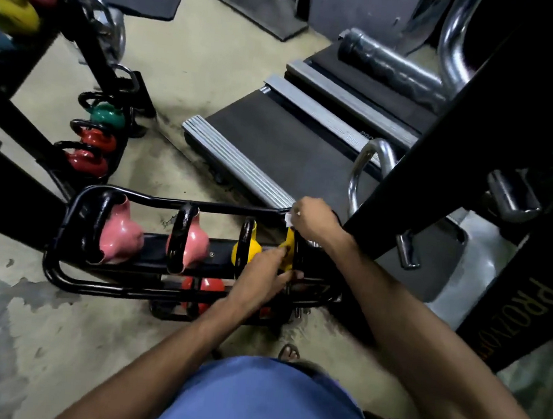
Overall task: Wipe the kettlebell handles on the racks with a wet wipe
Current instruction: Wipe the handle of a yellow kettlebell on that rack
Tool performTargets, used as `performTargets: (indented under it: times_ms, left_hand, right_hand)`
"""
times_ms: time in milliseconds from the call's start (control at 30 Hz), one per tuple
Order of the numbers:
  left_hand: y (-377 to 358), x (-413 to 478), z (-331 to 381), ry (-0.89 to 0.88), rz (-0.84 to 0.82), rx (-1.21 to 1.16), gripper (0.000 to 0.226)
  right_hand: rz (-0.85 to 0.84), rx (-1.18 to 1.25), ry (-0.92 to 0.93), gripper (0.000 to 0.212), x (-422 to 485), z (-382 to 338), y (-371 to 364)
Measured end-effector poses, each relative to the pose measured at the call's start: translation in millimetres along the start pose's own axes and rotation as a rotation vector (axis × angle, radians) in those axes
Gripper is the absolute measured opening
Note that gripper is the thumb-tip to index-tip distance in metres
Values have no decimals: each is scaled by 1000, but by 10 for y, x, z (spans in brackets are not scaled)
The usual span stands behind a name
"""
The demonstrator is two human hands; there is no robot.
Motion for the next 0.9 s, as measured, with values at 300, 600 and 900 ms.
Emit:
performTargets:
  times_ms: [300, 600, 900]
  left_hand:
    - [-300, 58, 40, 198, 50, -176, 37]
    - [-291, 64, 79, 130, 90, -106, 13]
    - [-216, 109, 53, 30, 99, -106, 23]
  right_hand:
    - [-18, -333, 291, 17, 3, -137, -58]
    - [256, 1109, -523, 32, -122, 141, -458]
    - [237, 351, -211, 20, -52, 99, -397]
Point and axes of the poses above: each hand's wrist, its own x-axis towards the middle knuckle, its own y-axis out of the back of the hand, z = x × y, the point moved 3 cm from there along x, towards the middle knuckle, and after that the axes turned 9 degrees about y, right-handed, at the moved point
